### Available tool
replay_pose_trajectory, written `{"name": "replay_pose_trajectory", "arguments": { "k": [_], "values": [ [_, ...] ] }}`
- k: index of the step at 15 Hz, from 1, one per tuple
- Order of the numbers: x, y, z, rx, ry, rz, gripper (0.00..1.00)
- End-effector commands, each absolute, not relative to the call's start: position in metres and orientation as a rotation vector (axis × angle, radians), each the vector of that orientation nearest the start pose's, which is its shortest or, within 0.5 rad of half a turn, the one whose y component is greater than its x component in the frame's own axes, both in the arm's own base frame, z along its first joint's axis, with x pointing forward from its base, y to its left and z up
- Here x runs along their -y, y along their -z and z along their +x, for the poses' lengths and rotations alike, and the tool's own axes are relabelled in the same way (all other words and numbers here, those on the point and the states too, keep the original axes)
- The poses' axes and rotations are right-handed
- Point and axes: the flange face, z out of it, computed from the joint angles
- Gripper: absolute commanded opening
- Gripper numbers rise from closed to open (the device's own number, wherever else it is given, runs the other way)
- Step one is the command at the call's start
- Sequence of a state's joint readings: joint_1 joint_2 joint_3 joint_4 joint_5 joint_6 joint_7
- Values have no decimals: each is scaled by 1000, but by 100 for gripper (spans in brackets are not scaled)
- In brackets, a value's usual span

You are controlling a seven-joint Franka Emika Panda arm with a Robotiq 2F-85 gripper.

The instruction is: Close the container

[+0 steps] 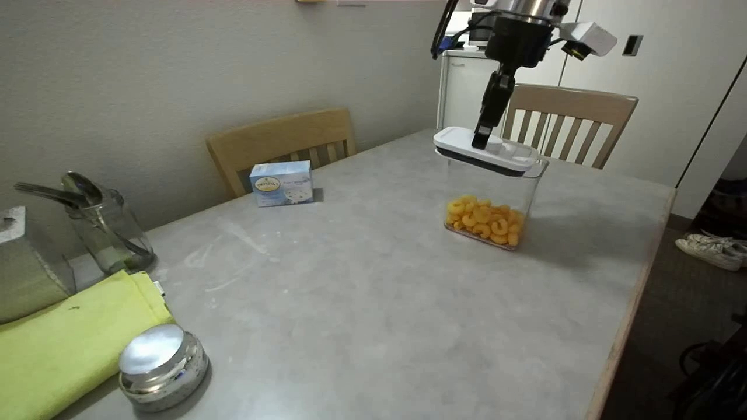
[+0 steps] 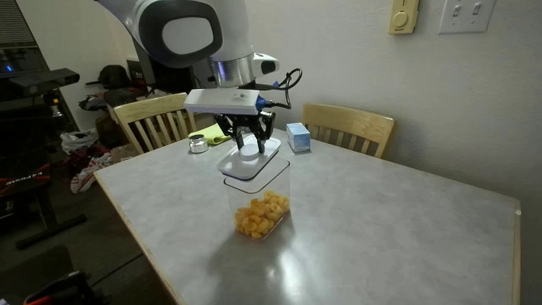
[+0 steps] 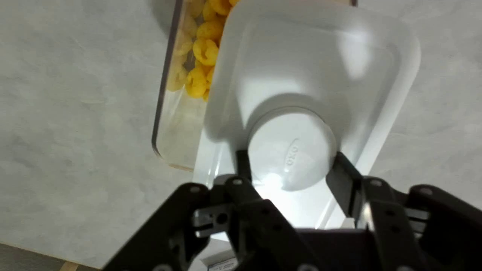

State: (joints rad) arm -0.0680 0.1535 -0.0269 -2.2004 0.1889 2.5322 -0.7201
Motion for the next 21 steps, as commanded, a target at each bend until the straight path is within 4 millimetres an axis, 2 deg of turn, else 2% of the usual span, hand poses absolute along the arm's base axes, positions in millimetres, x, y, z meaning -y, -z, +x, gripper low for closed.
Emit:
{"name": "replay_pose_trajectory", "arguments": {
  "k": [1, 7, 13, 21],
  "values": [
    [63, -336, 556, 718, 372, -3004, 28],
    [81, -339, 553, 710, 400, -3019, 28],
    [100, -329, 547, 715, 370, -3019, 28],
    [96, -307, 534, 755, 262, -2991, 28]
  ]
}}
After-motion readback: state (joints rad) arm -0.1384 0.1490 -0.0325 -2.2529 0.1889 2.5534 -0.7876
